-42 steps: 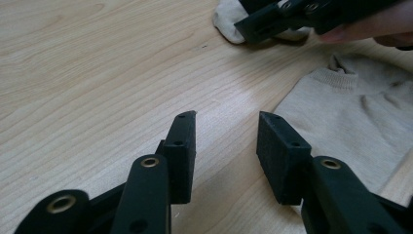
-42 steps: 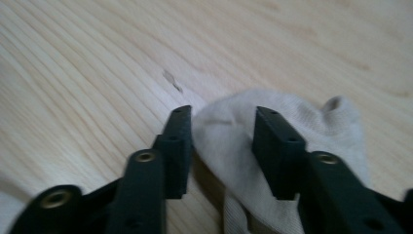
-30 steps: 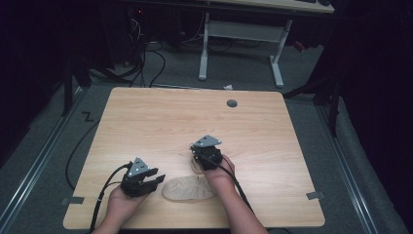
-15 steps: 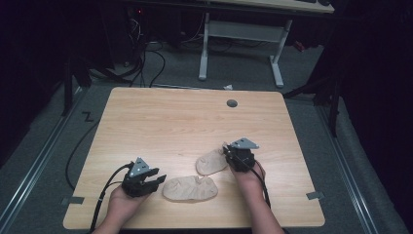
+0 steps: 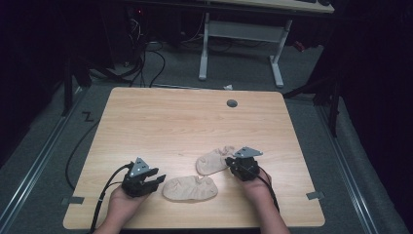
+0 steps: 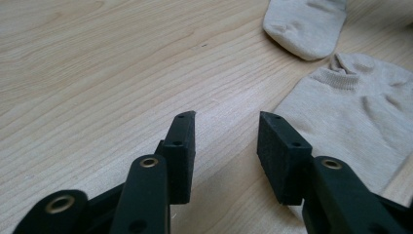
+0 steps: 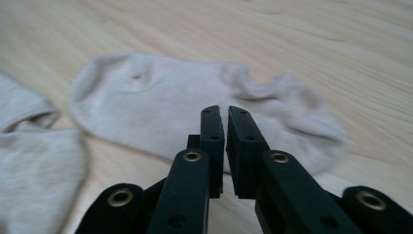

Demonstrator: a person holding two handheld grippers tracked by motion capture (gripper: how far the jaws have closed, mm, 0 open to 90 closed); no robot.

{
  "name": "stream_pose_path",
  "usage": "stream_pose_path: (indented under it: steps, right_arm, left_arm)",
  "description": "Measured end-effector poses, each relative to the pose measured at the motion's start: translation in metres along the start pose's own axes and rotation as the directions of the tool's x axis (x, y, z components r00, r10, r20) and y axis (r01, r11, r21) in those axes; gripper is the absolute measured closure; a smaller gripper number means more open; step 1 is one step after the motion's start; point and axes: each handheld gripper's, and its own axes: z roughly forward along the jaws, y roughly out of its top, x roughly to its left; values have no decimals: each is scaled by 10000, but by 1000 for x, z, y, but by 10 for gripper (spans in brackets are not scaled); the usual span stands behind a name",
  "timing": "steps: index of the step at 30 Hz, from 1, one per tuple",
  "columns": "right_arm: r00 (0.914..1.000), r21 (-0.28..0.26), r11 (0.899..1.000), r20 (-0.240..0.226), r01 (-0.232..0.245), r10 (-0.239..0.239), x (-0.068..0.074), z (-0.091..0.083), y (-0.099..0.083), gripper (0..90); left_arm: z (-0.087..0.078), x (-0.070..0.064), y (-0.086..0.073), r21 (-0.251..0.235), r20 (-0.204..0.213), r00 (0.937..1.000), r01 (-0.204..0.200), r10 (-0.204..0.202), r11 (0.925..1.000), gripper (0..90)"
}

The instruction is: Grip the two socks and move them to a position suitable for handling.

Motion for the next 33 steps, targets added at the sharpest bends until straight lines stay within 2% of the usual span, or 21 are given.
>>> stream_pose_path:
  steps: [2, 5, 8, 12, 14, 15, 16, 17, 20, 22, 23, 25, 26, 28, 31, 33]
  right_arm:
    - [9995, 146, 9997, -212, 217, -214, 8, 4, 2, 874]
    - [9991, 545, 9976, -47, 427, -425, 19, 14, 4, 900]
    - [9993, 739, 9966, -28, 374, -373, 28, 26, 7, 900]
    - [9973, 525, 9966, -414, 630, -608, 46, 39, 17, 900]
    - [9930, 413, 9958, -890, 819, -780, 59, 49, 26, 897]
    - [9894, 424, 9931, -1009, 1095, -1048, 64, 52, 30, 870]
    - [9879, 436, 9902, -865, 1325, -1284, 66, 52, 34, 863]
    - [9887, 186, 9899, -570, 1402, -1390, 65, 46, 38, 864]
    - [9973, -387, 9966, -73, 727, -730, 47, 27, 38, 852]
    - [9994, -341, 9989, 175, 306, -301, 33, 17, 26, 820]
    - [9993, -228, 9995, 302, 240, -233, 31, 15, 21, 811]
    - [9985, -44, 9998, 509, 196, -194, 24, 9, 10, 789]
    - [9985, -49, 10000, 535, -62, 65, 19, 5, 6, 789]
    - [9984, -38, 9994, 436, -344, 345, 15, 3, 2, 799]
    - [9959, 284, 9993, 876, -260, 234, 13, 11, 3, 861]
    - [9959, 469, 9987, 896, -199, 156, 11, 20, 4, 885]
  left_arm:
    - [-1, 0, 0, -24, -17, 10000, 27, -27, 10000, 598]
    - [-3, 0, 1, -104, -19, 10000, -15, 14, 9999, 606]
    - [-5, 0, 2, -189, -68, 9999, -81, 80, 9998, 617]
    - [-3, 3, 2, -199, -94, 9999, -77, 75, 9998, 621]
    - [0, 4, 3, -155, -110, 9999, -110, 108, 9998, 611]
    - [1, 5, 3, -167, -121, 9999, -75, 73, 9998, 605]
    - [3, 6, 4, -179, -111, 9999, -23, 21, 9998, 598]
    - [5, 7, 4, -173, -176, 9998, -11, 8, 9998, 594]
    - [11, 9, 6, -138, -198, 9997, 127, -130, 9998, 585]
    - [17, 9, 8, -134, -40, 9993, 381, -382, 9992, 570]
    - [19, 8, 11, -227, 18, 9988, 479, -479, 9986, 566]
    - [24, 7, 17, -365, -10, 9986, 527, -527, 9979, 563]
    - [27, 6, 20, -345, -57, 9987, 496, -498, 9982, 556]
    - [33, 5, 27, -405, -136, 9990, 430, -436, 9983, 555]
    - [44, 6, 38, -561, -86, 9982, 582, -587, 9967, 557]
    - [52, 7, 44, -511, -77, 9976, 684, -689, 9963, 559]
